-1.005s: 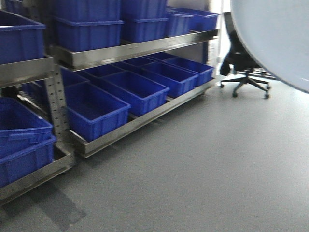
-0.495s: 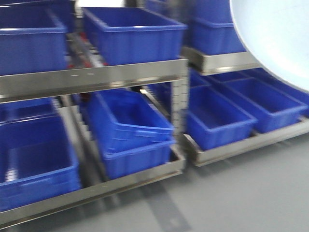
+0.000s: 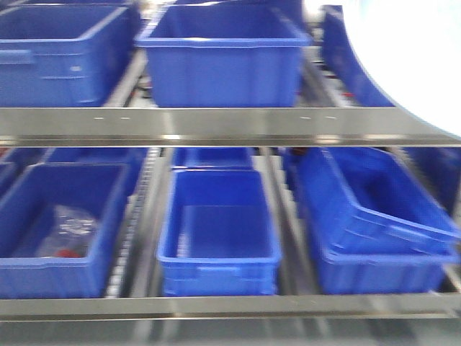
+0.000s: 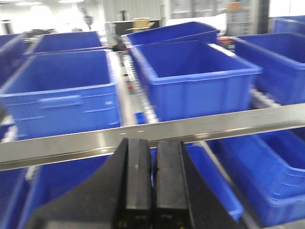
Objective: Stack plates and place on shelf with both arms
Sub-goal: 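Drive the base up to the rack of blue bins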
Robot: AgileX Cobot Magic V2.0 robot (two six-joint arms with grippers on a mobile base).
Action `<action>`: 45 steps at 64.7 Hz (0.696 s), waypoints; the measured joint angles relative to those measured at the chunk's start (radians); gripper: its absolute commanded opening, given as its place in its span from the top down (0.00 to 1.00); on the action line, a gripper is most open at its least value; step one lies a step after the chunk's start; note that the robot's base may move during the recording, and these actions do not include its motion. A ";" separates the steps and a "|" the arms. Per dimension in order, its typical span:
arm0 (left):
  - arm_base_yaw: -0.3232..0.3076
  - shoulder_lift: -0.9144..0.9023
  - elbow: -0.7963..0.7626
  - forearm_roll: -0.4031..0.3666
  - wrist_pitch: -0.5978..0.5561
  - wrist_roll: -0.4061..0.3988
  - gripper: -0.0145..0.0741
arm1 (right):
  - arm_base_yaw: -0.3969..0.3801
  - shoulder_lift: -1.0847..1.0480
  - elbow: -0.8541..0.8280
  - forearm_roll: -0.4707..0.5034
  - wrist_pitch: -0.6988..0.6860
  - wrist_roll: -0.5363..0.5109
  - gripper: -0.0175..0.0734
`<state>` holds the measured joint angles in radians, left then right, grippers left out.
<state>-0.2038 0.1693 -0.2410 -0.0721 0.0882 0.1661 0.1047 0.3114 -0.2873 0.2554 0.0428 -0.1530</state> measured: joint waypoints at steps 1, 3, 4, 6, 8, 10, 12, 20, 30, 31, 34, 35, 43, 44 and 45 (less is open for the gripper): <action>0.000 0.000 0.000 0.000 0.000 0.000 0.74 | 0.000 0.000 0.000 0.000 0.000 0.000 0.75; 0.000 0.000 0.000 0.000 0.000 0.000 0.74 | 0.000 0.000 0.000 0.000 0.000 0.000 0.75; 0.000 0.000 0.000 0.000 0.000 0.000 0.74 | 0.000 0.000 0.000 0.000 0.000 0.000 0.75; 0.000 0.000 0.000 0.000 0.000 0.000 0.74 | 0.000 0.000 0.000 0.000 0.000 0.000 0.75; 0.000 0.000 0.000 0.000 0.000 0.000 0.74 | 0.000 0.000 0.000 0.000 0.000 0.000 0.75; 0.000 0.000 0.000 0.000 0.000 0.000 0.74 | 0.000 0.000 0.000 0.000 0.000 0.000 0.75; 0.000 0.000 0.000 0.000 0.000 0.000 0.74 | 0.000 0.000 0.000 0.000 0.000 0.000 0.75; 0.000 0.000 0.000 0.000 0.000 0.000 0.74 | 0.000 0.000 0.000 0.000 0.000 0.000 0.75; 0.000 0.000 0.000 0.000 0.000 0.000 0.74 | 0.000 0.000 0.000 0.000 0.000 0.000 0.75; 0.000 0.000 0.000 0.000 0.000 0.000 0.74 | 0.000 0.000 0.000 0.000 0.000 0.000 0.75; 0.000 0.000 0.000 0.000 0.000 0.000 0.74 | 0.000 0.000 0.000 0.000 0.000 0.000 0.75; 0.000 0.000 0.000 0.000 0.000 0.000 0.74 | 0.000 0.000 0.000 0.000 0.000 0.000 0.75; 0.000 0.000 0.000 0.000 0.000 0.000 0.74 | 0.000 0.000 0.000 0.000 0.000 0.000 0.75; 0.000 0.000 0.000 0.000 0.000 0.000 0.74 | 0.000 0.000 0.000 0.000 0.000 0.000 0.75; 0.000 0.000 0.000 0.000 0.000 0.000 0.74 | 0.000 0.000 0.000 0.000 0.000 0.000 0.75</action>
<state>-0.2038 0.1693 -0.2410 -0.0721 0.0882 0.1661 0.1047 0.3114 -0.2873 0.2554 0.0428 -0.1530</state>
